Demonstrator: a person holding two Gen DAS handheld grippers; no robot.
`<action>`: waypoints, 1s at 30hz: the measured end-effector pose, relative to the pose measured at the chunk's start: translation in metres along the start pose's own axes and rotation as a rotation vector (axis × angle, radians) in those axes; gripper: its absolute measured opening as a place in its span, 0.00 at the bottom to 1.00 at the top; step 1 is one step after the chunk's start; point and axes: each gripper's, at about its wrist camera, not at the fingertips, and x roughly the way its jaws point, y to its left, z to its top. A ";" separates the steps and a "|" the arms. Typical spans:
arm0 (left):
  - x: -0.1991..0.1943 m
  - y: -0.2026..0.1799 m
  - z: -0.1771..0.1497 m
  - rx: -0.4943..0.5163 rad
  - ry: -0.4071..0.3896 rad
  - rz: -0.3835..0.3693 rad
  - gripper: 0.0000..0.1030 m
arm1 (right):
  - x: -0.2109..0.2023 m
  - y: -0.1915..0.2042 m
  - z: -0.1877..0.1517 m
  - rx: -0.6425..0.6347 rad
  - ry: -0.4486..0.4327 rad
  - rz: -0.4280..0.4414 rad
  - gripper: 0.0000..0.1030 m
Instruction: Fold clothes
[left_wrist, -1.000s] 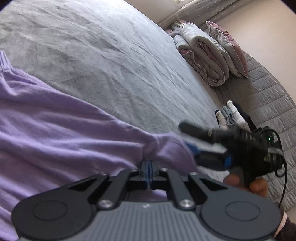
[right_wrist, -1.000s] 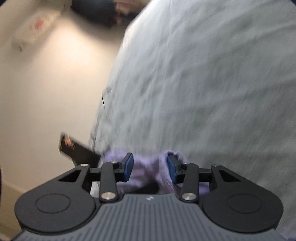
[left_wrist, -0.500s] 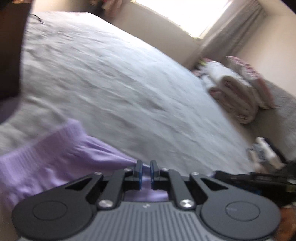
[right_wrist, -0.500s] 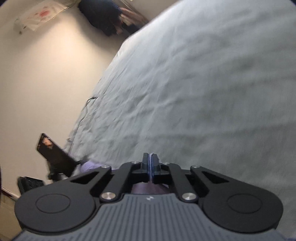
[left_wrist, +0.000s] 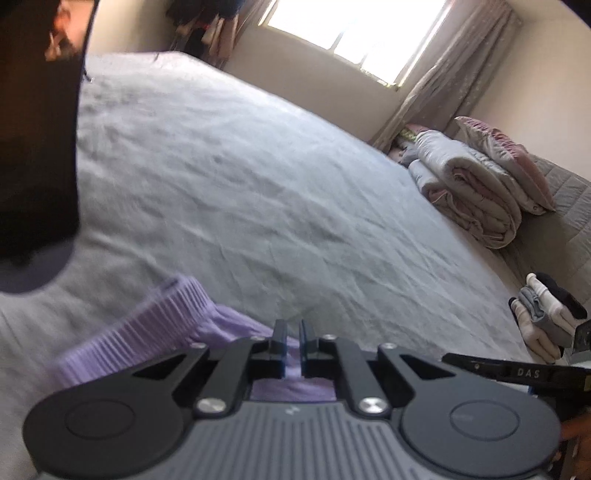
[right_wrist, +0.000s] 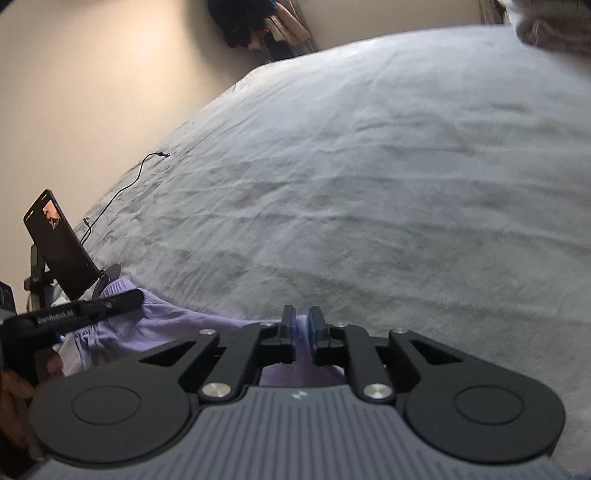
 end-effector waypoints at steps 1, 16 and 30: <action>-0.004 0.002 0.001 0.018 -0.006 -0.006 0.06 | -0.004 0.003 -0.001 -0.017 -0.016 -0.013 0.31; 0.011 0.022 -0.005 0.198 -0.020 0.132 0.03 | 0.054 0.096 -0.020 -0.341 0.016 -0.057 0.26; -0.040 0.032 0.001 0.147 -0.066 -0.023 0.05 | 0.041 0.122 -0.019 -0.329 0.002 -0.058 0.24</action>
